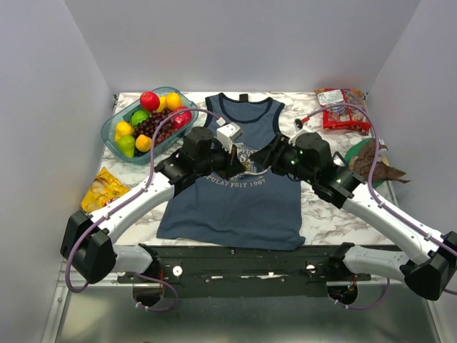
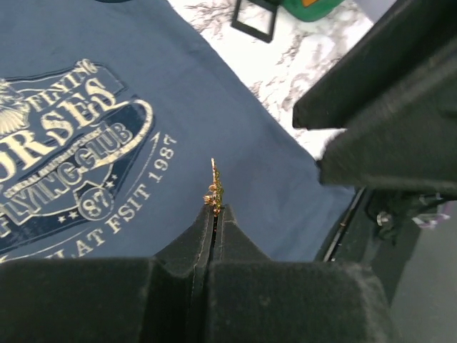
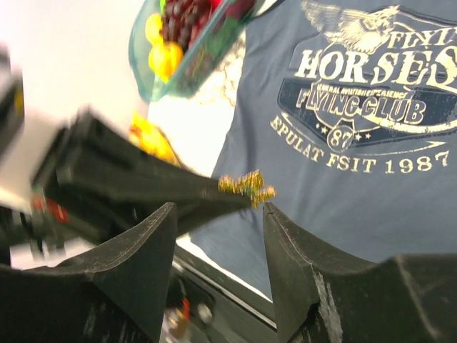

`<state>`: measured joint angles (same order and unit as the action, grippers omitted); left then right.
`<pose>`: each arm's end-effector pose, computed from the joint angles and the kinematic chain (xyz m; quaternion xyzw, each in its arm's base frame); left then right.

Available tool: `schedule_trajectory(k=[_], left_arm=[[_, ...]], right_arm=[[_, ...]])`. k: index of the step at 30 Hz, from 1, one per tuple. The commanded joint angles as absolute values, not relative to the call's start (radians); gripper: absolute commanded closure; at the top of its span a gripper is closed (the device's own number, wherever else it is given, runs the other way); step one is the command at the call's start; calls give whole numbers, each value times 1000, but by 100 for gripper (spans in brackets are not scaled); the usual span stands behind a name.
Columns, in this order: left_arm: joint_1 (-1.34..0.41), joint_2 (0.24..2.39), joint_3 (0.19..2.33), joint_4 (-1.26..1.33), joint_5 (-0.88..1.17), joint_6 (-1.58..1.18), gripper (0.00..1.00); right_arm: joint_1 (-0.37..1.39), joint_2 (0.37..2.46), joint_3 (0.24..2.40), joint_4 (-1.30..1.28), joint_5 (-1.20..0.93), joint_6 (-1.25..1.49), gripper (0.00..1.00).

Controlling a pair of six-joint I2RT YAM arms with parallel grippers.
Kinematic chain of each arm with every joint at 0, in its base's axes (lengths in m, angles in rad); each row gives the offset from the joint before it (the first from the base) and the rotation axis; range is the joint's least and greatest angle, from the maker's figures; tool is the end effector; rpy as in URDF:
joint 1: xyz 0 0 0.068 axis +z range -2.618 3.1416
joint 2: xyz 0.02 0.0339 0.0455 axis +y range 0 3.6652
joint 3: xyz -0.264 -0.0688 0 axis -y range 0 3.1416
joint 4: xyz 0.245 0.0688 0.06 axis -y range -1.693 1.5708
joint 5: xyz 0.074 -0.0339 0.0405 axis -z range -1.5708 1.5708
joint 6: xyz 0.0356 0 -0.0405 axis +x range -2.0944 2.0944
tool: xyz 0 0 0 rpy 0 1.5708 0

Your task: Pin the brooch onto the clothing

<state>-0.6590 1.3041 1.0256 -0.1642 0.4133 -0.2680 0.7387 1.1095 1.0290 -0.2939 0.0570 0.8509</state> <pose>0.2275 -0.1943 0.3128 0.2683 0.7901 -0.3890 0.3905 0.1888 0.1692 0.3499 0.0623 0.8238 0.3853 0.4111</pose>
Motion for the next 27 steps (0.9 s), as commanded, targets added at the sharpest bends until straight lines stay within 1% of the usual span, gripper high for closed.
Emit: schedule_trajectory(k=[1,8,13,27], left_arm=[[-678,1256,1048,-201,252,-207,100],[-707,1252,1046,-215,186,-178,100],[-736,1269,1058,-238,144,-155,100],[-775,1278,1063,-262,25,-133,100]], right_arm=[[746,1160,1031,-250,167,995,40],[756,1279,1058,-207,120,1065,41],[761,1301,1039,-132,104,1112,41],[799,1387,1035,-112,94,1160,41]])
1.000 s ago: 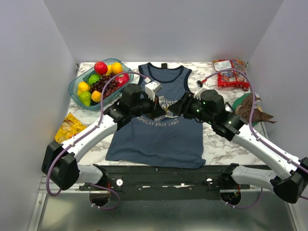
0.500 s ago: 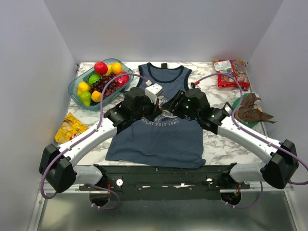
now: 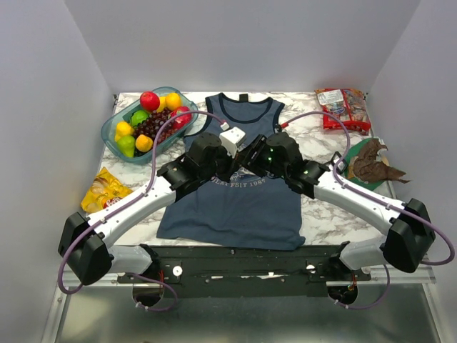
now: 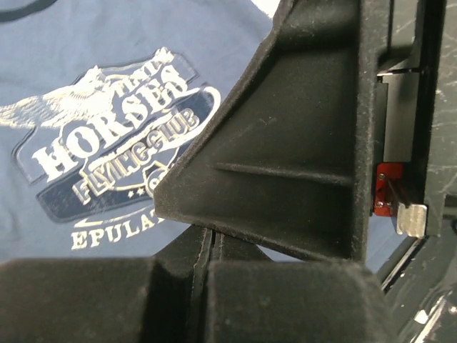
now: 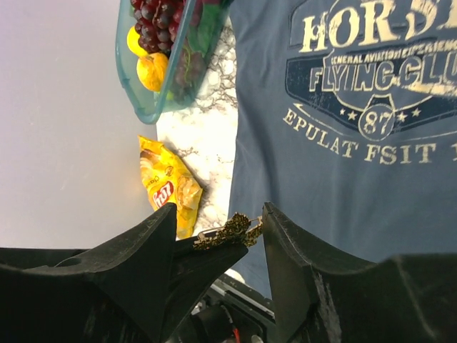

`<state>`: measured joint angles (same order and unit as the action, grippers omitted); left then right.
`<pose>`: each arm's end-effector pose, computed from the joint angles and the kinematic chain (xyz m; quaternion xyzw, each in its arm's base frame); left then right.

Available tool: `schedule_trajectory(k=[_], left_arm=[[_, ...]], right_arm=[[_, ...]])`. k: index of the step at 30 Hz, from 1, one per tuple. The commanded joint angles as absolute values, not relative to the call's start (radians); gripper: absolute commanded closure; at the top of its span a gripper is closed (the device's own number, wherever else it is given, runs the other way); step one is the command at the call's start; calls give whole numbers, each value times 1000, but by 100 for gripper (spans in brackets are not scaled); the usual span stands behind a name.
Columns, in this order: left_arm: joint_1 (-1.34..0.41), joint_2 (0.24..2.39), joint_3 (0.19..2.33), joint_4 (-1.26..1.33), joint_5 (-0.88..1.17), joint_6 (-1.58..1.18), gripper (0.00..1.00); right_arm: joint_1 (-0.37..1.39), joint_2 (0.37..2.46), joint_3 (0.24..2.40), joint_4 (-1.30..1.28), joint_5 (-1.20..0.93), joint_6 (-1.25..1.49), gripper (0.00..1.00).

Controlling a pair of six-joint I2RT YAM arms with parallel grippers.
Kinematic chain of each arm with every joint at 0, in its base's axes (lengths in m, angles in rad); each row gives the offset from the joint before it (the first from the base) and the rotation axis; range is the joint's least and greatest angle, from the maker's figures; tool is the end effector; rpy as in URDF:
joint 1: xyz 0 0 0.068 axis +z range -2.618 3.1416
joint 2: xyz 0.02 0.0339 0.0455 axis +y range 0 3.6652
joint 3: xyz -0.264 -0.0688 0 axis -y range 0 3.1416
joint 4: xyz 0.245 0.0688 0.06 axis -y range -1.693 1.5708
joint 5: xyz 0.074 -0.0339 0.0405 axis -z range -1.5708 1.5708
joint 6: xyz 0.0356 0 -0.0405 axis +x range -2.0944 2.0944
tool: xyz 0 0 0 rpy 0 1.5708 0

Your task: Pin the brooch onto the clothing

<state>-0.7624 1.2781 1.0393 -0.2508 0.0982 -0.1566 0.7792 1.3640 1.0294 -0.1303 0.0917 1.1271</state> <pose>0.2092 -0.2046 0.3152 0.2796 0.8098 -0.2657 0.4420 0.2262 0.2189 0.2990 0.1708 0.8331 0.4051 0.3356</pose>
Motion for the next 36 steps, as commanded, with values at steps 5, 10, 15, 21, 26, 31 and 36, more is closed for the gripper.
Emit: schedule_trajectory(k=[5,10,15,21,26,31,36], left_arm=[[-787,1281,1065,-265,14,-123,100],[-804,1290,1066,-262,44,-126,100],[-811,1298,1065,-252,98,-146,89],[-815,1296,1060,-238,150,-158,67],[-815,1282,1057,-230,181,-156,43],[-815,1267,1054,-227,192,-155,34],[-813,1259,1057,-233,184,-144,29]], right_arm=[[810,1420,1049,-95,89,1167,46],[813,1447,1069,-91,89,1172,63],[813,1450,1060,-91,95,1190,79],[815,1439,1049,-89,101,1189,92],[811,1434,1026,-89,104,1190,99],[808,1434,1000,-81,97,1192,100],[799,1431,974,-61,92,1180,100]])
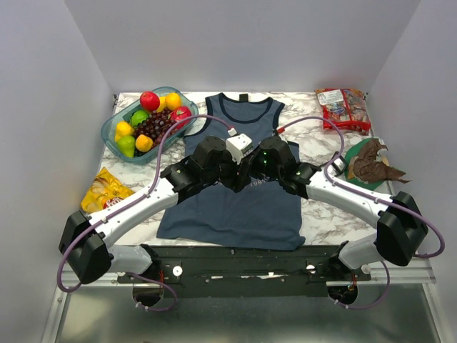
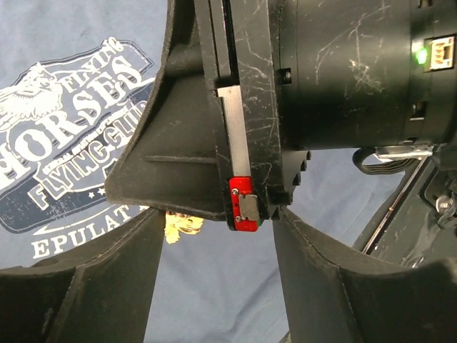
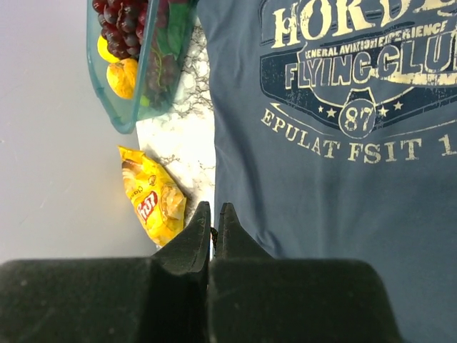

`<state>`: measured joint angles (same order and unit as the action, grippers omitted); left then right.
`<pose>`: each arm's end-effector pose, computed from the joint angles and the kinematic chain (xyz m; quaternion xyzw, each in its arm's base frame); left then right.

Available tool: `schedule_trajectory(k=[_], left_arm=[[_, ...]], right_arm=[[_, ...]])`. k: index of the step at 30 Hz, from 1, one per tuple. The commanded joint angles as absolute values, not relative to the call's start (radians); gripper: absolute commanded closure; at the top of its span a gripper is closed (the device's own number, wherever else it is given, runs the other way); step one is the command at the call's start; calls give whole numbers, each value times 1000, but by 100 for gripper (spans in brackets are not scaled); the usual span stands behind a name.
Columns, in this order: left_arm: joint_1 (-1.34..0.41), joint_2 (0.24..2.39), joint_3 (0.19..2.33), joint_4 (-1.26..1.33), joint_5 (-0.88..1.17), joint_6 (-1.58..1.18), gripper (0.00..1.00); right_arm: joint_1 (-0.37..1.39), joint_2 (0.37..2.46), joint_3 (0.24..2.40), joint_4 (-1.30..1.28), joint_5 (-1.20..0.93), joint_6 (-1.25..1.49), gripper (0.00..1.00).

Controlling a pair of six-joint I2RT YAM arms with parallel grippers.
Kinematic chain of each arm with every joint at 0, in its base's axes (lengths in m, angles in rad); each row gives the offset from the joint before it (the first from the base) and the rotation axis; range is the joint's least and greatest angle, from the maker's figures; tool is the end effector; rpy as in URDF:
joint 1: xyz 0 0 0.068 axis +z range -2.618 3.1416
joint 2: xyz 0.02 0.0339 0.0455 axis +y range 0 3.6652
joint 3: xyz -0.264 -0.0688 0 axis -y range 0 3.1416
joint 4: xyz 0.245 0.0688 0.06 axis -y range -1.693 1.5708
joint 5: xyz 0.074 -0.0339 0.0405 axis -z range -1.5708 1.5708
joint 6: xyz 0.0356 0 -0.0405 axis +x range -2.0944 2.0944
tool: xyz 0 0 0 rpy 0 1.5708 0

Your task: Pin the brooch onto the clothing

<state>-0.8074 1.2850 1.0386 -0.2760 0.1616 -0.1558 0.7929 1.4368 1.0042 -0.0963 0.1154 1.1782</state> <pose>0.1980 -0.2152 0.3108 0.3145 0.8046 -0.2930 0.4098 0.2322 0.2299 0.2717 0.1940 0.8444 0.3866 0.3162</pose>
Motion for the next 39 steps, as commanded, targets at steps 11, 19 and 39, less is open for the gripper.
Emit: schedule_trajectory(k=[11,19,39], left_arm=[[-704,1112,1037,-172,311,-189,1],[-503,1101,999,-5,656,-385,3],[-520,1200,908,425,969,-703,25]], right_arm=[[727,1338,888,64,-38,979,100],[695,1152,867,156,-182,775,99],[696,1075,819,451,-268,778,99]])
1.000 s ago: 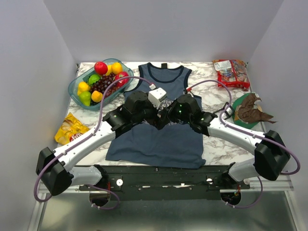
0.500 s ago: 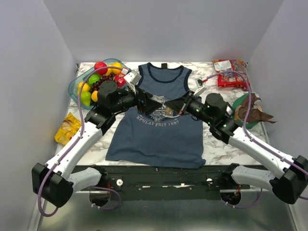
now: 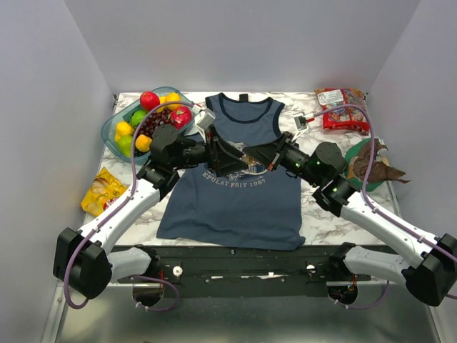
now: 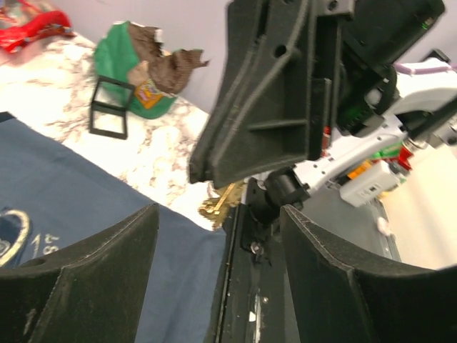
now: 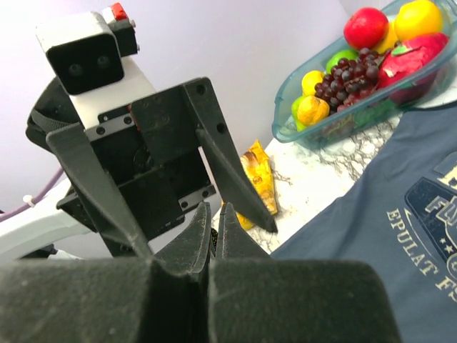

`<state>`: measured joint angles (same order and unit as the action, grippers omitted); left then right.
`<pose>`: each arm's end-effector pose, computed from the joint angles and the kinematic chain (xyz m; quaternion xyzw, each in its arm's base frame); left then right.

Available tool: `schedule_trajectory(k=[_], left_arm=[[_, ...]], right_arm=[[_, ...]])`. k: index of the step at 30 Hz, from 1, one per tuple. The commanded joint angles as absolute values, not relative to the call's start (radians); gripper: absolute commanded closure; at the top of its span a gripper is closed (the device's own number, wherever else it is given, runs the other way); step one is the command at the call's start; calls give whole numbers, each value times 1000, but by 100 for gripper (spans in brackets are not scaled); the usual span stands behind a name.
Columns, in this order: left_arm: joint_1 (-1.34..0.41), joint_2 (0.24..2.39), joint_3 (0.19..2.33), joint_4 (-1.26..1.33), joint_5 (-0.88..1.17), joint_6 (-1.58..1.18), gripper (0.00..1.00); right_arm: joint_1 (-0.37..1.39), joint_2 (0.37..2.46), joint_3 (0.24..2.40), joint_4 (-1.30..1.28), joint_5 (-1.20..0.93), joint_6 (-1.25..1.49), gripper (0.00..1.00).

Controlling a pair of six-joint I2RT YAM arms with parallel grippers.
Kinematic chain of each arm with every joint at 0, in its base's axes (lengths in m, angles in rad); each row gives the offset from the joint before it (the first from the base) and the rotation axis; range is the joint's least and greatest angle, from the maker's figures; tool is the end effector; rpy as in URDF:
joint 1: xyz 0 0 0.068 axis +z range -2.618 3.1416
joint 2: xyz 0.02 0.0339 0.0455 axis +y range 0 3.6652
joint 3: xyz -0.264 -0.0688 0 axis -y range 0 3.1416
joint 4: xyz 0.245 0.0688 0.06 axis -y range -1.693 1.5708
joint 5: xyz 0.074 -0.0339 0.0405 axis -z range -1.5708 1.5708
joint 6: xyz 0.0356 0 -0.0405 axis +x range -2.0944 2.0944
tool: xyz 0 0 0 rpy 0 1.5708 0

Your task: Pin the brooch onto the clothing

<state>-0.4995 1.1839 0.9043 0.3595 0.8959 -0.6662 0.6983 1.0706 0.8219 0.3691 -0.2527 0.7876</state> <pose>0.2223 -0.1529 0.3557 0.2662 0.6358 -0.6098 0.3912 0.1883 0.1697 0.3560 -0.0648 0.6616 0.5638 0.4902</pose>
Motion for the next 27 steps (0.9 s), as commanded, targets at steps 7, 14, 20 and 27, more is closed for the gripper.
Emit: schedule_trajectory(k=[7,14,20,27], left_arm=[[-528,1212,891,469,971,-736,38],[-529,1206,870,538,968,-778,65],[-528,1203,864,543,962,-779,93],[-528,1200,865,517,945,-761,100]], right_arm=[[698,1088,824,483,-270,784,99],[698,1095,802,492,-267,792,100],[698,1083,769,495,-245,799,100],[696,1052,746,460,-221,790,96]])
